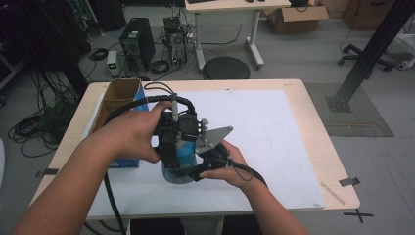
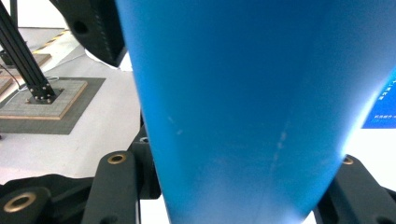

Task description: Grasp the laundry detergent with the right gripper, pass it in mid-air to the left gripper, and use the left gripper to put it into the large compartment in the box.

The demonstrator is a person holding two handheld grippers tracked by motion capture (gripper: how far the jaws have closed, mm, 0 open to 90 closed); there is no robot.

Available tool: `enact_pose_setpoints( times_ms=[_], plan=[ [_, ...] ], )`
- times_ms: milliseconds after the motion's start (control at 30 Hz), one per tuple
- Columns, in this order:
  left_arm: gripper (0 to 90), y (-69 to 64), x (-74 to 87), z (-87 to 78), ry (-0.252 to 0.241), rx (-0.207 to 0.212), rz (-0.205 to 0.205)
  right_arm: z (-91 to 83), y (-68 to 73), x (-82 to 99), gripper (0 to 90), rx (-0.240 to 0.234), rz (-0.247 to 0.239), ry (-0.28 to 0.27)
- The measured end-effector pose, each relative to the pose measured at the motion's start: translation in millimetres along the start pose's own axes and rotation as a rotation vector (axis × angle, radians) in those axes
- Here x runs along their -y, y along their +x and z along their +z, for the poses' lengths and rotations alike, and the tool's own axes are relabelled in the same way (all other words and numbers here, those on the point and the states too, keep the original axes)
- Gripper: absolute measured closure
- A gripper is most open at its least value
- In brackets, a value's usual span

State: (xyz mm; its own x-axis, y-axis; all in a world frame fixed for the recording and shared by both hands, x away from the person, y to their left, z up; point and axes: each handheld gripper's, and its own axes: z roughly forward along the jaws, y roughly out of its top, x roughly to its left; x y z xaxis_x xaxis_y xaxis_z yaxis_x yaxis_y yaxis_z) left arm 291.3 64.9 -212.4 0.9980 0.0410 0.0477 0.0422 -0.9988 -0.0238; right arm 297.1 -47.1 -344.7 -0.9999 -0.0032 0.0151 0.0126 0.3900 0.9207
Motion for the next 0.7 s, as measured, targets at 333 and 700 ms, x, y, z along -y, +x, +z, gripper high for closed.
enact_pose_setpoints(
  times_ms=[333, 700],
  plan=[
    [36.0, -0.2, -2.0, -0.2, -0.002, 0.013, 0.01, 0.5, 0.1, 0.7, 45.7, 0.0, -0.004, 0.001],
    [37.8, -1.6, -3.5, -1.5, 0.018, 0.001, 0.003, 0.4, 0.6, 0.0, 45.8, 0.001, -0.004, -0.004]
  ],
)
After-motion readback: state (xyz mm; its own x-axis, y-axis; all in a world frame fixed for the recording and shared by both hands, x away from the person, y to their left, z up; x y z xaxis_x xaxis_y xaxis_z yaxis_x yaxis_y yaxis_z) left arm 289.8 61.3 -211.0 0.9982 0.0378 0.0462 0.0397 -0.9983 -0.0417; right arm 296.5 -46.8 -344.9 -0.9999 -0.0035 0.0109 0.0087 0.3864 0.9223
